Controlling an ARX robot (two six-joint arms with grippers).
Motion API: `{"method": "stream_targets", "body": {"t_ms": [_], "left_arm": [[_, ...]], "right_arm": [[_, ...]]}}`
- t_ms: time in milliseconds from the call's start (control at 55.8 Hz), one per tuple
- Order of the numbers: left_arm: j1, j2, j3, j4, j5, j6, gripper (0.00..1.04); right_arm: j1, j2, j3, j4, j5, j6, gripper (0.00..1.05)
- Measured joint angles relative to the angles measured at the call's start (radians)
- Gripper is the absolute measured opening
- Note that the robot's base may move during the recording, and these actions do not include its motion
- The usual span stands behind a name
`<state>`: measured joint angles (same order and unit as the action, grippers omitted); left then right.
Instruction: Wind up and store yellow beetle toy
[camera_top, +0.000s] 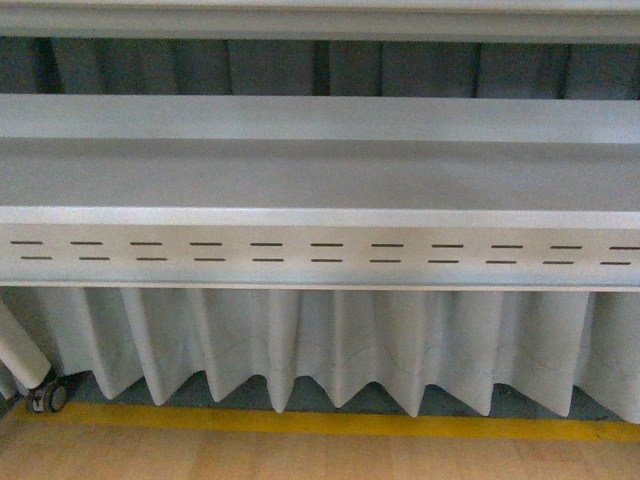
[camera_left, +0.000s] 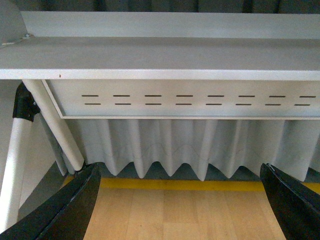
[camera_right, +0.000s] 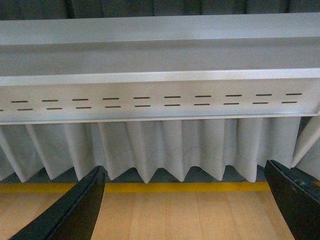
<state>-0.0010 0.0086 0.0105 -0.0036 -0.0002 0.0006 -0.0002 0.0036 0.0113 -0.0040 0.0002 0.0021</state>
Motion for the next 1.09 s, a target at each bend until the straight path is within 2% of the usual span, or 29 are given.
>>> {"method": "stream_targets", "body": {"t_ms": [1094], "left_arm": [[0.0,0.0,0.0,0.0,0.0,0.0,0.98]], "right_arm": [[0.0,0.0,0.0,0.0,0.0,0.0,0.98]]}}
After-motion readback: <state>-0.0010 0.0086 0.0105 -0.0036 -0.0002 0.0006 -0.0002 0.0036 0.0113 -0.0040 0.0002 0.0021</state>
